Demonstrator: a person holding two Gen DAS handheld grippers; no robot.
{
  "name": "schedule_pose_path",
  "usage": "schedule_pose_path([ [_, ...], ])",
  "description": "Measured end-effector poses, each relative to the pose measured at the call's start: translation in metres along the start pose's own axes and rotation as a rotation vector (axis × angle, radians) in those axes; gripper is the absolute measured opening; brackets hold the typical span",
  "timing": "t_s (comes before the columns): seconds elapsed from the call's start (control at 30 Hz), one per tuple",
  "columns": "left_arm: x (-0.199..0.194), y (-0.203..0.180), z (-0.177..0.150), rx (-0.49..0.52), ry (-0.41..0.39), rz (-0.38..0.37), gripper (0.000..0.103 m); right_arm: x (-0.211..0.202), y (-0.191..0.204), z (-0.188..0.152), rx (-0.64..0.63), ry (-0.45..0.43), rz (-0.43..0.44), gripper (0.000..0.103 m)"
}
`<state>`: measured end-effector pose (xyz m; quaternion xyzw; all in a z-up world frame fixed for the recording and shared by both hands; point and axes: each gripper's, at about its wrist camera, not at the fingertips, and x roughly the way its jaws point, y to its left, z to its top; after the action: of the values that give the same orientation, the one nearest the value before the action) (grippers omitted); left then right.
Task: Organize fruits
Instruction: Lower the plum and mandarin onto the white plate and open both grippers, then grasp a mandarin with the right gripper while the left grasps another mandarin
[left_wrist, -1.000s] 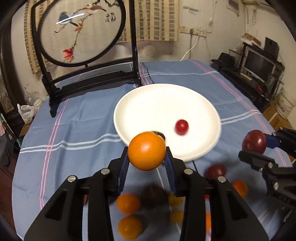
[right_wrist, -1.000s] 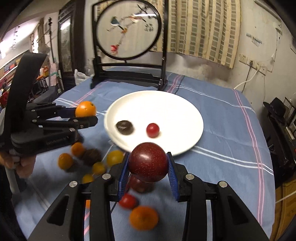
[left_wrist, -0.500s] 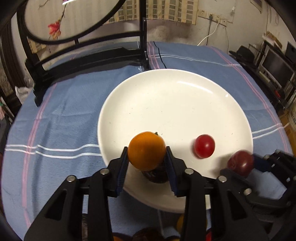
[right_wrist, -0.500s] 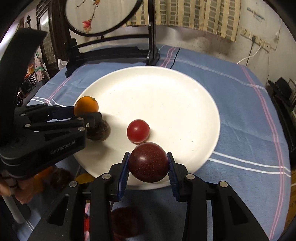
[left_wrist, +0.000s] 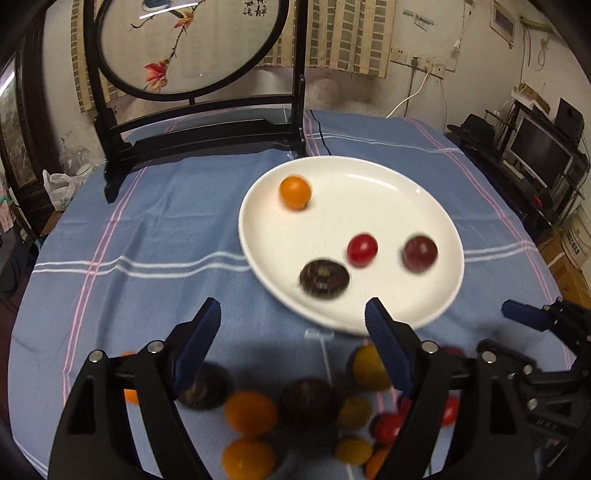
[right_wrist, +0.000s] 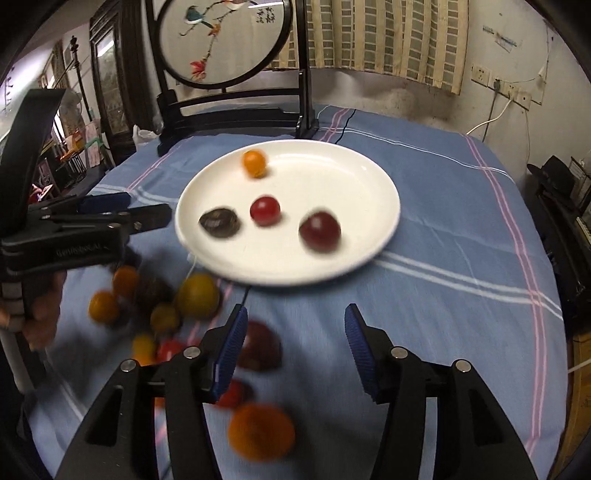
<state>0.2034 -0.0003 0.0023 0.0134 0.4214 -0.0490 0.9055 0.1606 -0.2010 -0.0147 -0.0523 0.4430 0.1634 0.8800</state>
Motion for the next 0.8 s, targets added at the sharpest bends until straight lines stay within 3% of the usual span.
schedule_pose_path([
  [0.33, -0.041, 0.013, -0.063, 0.022, -0.006, -0.002, 0.080, -0.020, 0.017, -0.058, -0.042, 0.046, -0.002, 0.057],
  [0.67, -0.042, 0.032, -0.106, -0.021, 0.056, -0.006, 0.080, 0.003, 0.025, -0.069, -0.047, 0.094, -0.005, 0.056],
  [0.8, -0.039, 0.035, -0.110, -0.037, 0.070, -0.008, 0.080, 0.011, 0.028, -0.067, -0.059, 0.104, -0.028, 0.044],
])
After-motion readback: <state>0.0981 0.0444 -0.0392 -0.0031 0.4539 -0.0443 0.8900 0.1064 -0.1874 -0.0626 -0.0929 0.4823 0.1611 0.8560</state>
